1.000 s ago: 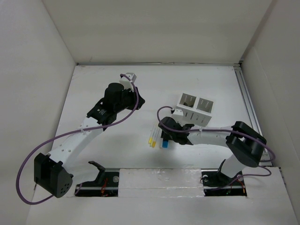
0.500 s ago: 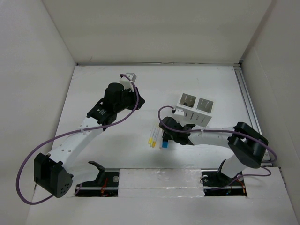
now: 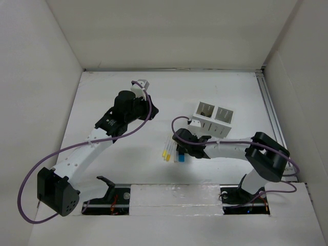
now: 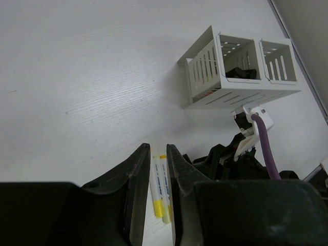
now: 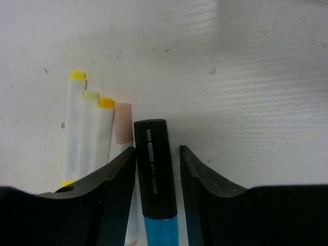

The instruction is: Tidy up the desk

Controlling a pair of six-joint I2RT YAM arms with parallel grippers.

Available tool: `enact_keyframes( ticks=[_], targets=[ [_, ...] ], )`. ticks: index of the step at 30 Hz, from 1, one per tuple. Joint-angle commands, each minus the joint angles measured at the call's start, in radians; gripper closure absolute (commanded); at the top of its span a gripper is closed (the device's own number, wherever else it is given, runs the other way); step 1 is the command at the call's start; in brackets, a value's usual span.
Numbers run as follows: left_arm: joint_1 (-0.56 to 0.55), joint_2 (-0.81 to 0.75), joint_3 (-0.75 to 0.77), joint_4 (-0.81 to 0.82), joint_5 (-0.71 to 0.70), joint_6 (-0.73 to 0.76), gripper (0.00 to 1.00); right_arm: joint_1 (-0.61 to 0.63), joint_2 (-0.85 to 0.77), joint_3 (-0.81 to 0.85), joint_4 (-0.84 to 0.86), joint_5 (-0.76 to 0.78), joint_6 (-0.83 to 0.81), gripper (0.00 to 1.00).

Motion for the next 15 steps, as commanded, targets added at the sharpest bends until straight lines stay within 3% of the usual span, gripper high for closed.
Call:
enact_keyframes(
  ticks=[1,3,4,5,6,9,15],
  targets=[
    [0.004,-0.018,0.030,0.033,0.023,-0.001,0.84,0.001,0.029,0.001,-0.020,0.002,-0.002,0.54],
    [0.004,-0.018,0.031,0.036,0.017,-0.004,0.84,0.001,0.032,-0.002,-0.017,-0.002,0.000,0.59],
    [0.004,-0.015,0.030,0.033,0.021,-0.002,0.84,0.001,0.028,-0.008,-0.003,-0.009,0.000,0.69],
    [0.004,-0.015,0.031,0.033,0.023,-0.004,0.84,0.001,0.026,-0.008,0.000,-0.010,0.000,0.69],
    [0.004,-0.018,0.030,0.033,0.023,-0.002,0.84,0.001,0.023,-0.013,0.000,-0.009,0.003,0.77],
    [0.004,-0.021,0.030,0.036,0.021,-0.002,0.84,0.001,-0.009,-0.017,-0.010,0.005,0.009,0.88],
    [0.004,-0.021,0.031,0.036,0.026,-0.005,0.84,0.001,-0.101,-0.046,-0.043,0.074,0.015,1.00]
  ],
)
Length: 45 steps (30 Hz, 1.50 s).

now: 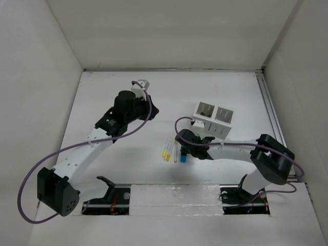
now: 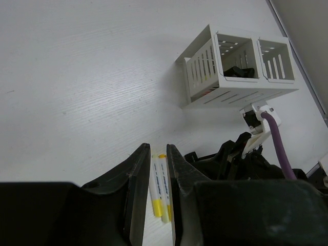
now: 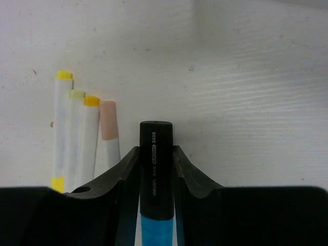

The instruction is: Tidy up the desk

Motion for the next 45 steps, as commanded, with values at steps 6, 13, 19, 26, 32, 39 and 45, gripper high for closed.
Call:
enact_keyframes(
  ticks=[6,13,19,26,32,39,45],
  targets=[
    [0.004,-0.022,0.028,0.037,0.029,-0.005,0.84,0.001,-0.159,-0.013,-0.044,0.115,0.001,1.00],
    [0.004,-0.019,0.028,0.040,0.040,-0.008,0.84,-0.023,-0.242,0.075,-0.039,0.261,-0.066,1.00],
    [0.004,-0.018,0.027,0.040,0.045,-0.010,0.84,-0.150,-0.280,0.138,0.079,0.260,-0.184,0.99],
    [0.004,-0.015,0.027,0.040,0.040,-0.007,0.84,-0.169,-0.245,0.116,0.111,0.014,-0.283,0.84],
    [0.004,0.001,0.031,0.035,0.035,-0.005,0.84,-0.101,-0.204,-0.020,0.096,-0.095,-0.182,0.61],
    [0.004,0.007,0.034,0.034,0.026,-0.004,0.85,-0.078,-0.110,-0.075,0.139,-0.142,-0.160,0.50],
    [0.004,0.008,0.036,0.034,0.028,-0.004,0.85,-0.057,-0.032,-0.026,0.131,-0.162,-0.168,0.50]
  ],
)
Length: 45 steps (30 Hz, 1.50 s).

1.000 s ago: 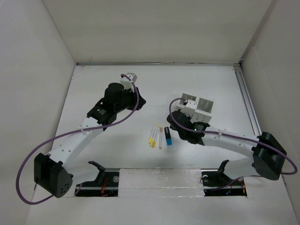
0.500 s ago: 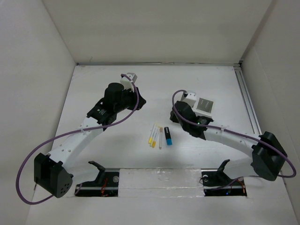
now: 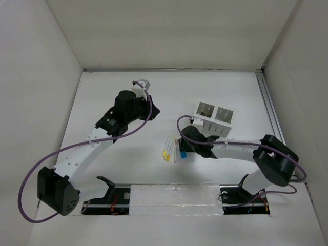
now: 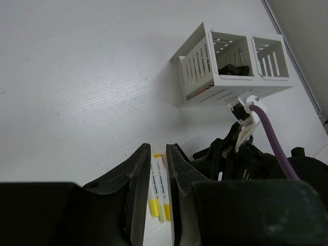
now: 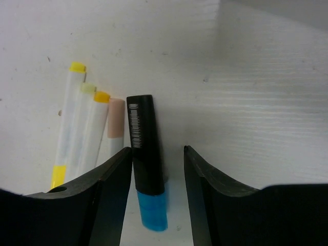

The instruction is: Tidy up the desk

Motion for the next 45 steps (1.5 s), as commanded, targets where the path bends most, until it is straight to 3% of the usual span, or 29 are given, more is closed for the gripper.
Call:
enact_keyframes(
  ticks=[1,7,11,14,26,30,31,34,45],
  targets=[
    [0.004,0.000,0.033,0.028,0.006,0.000,0.85,0.019,0.028,0.040,0.029,-0.014,0.004,0.50],
    [0.004,-0.001,0.031,0.027,0.009,-0.001,0.85,0.019,0.022,0.049,0.049,-0.002,0.001,0.50],
    [0.004,-0.009,0.031,0.028,-0.005,0.002,0.85,0.019,0.085,0.079,0.031,0.014,0.007,0.60],
    [0.004,-0.009,0.031,0.028,0.002,0.002,0.85,0.019,0.109,0.072,0.054,0.023,0.011,0.62],
    [0.004,0.000,0.033,0.028,0.002,0.002,0.85,0.019,0.166,0.081,0.015,0.073,0.035,0.53],
    [0.004,-0.009,0.031,0.031,0.001,0.003,0.85,0.019,0.163,0.092,-0.023,0.095,0.030,0.64],
    [0.004,-0.009,0.031,0.031,-0.001,0.003,0.85,0.019,0.159,0.090,-0.024,0.087,0.027,0.78],
    [0.004,-0.006,0.033,0.028,0.009,0.002,0.85,0.019,0.134,0.084,-0.032,0.072,0.036,0.94],
    [0.004,-0.012,0.033,0.035,0.015,0.000,0.85,0.019,-0.137,0.029,-0.043,0.116,0.064,0.97]
  ],
)
